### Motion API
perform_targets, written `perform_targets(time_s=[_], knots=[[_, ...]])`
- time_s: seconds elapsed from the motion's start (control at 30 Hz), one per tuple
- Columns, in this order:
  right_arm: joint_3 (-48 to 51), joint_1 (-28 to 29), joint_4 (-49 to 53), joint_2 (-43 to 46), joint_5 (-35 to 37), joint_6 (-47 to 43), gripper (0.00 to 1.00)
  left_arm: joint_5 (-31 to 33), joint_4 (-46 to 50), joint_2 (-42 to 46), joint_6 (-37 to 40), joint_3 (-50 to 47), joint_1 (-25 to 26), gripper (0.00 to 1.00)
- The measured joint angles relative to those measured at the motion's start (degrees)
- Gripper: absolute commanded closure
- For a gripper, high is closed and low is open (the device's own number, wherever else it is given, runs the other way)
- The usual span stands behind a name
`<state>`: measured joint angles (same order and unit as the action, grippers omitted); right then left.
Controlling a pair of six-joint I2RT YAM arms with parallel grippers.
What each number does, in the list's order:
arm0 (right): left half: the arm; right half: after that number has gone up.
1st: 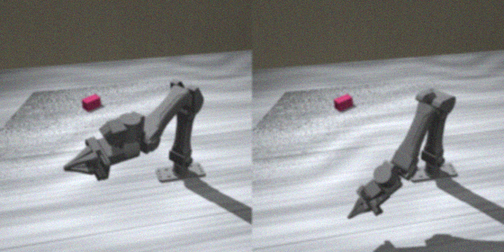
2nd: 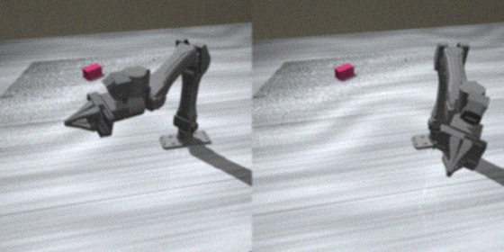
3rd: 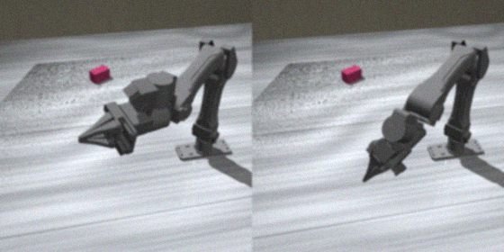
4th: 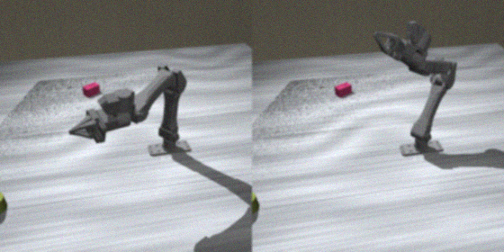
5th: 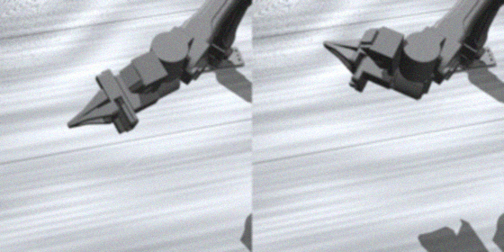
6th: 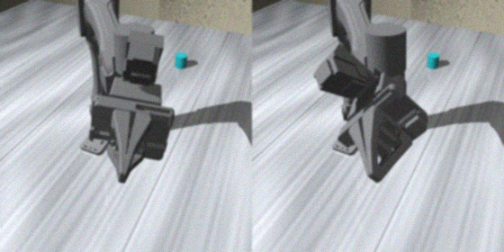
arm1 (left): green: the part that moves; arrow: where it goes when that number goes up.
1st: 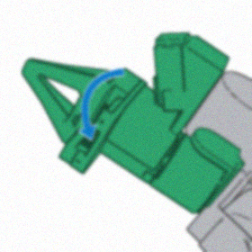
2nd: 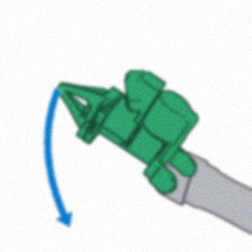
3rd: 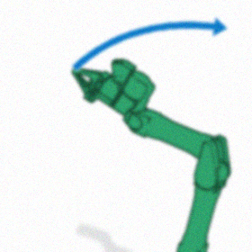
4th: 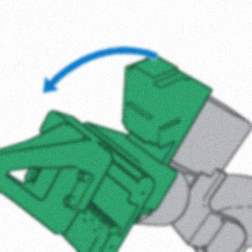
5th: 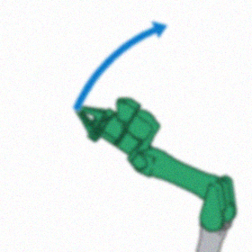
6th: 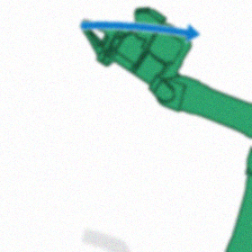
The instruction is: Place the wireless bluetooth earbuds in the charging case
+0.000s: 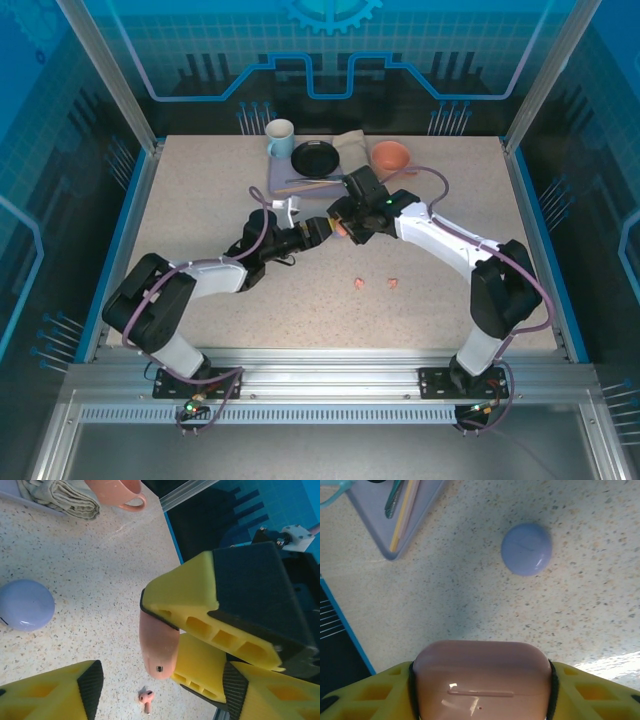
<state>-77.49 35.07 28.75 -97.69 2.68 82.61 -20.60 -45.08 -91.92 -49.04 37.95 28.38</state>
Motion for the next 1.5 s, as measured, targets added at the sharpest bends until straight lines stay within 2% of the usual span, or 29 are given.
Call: perform_targets(time_s=[1.03, 1.27, 1.33, 1.47, 1.5], knots=[[2.78, -0.26, -5.11, 0.9, -2.32, 5.01, 0.62, 1.95, -7.21, -8.41, -2.1, 3.08, 1.6, 0.63], [3.32, -0.46, -5.95, 1.4, -2.12, 5.31, 0.62, 2.29, -7.96, -8.63, -2.14, 3.52, 1.73, 0.8], [3.58, -0.63, -6.19, 1.49, -2.16, 5.4, 0.6, 2.4, -7.98, -8.9, -2.38, 3.63, 1.79, 0.87], [3.69, -0.63, -6.36, 1.55, -2.12, 5.51, 0.53, 2.58, -7.96, -8.98, -2.99, 3.67, 1.79, 0.92], [3.69, -0.7, -6.36, 1.62, -2.12, 5.49, 0.45, 2.6, -7.98, -8.98, -3.17, 3.72, 1.79, 0.92]])
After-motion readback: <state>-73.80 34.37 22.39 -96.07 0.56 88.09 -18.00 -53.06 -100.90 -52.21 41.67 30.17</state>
